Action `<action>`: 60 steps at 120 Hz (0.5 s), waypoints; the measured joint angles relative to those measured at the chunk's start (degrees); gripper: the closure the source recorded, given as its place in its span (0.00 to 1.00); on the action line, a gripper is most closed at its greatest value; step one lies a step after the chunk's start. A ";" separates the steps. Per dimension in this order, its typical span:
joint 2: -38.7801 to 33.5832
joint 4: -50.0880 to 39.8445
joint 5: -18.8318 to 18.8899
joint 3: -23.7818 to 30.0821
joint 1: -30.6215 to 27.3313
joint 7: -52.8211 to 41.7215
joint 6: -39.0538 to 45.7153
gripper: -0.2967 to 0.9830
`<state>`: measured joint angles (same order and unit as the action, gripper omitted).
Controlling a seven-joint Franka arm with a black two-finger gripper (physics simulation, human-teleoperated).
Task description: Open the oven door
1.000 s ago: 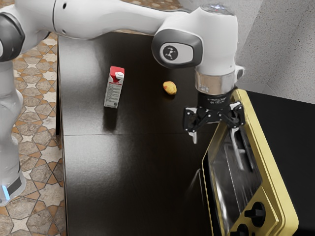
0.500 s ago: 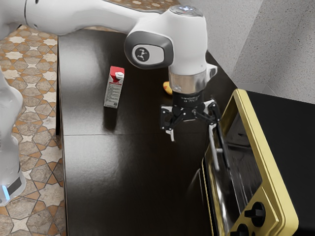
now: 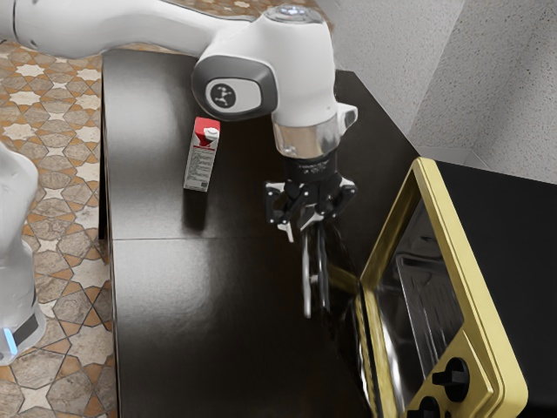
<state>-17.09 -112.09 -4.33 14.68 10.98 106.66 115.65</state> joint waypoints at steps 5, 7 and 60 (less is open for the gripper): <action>-0.78 -1.05 -0.04 0.07 -0.36 0.22 0.73 0.26; -1.07 -1.53 -0.07 0.07 -0.50 0.29 0.93 0.26; -2.29 6.63 -5.99 -4.52 -14.22 2.74 -7.42 0.24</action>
<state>-19.38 -105.46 -10.32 10.15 -3.24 109.41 108.23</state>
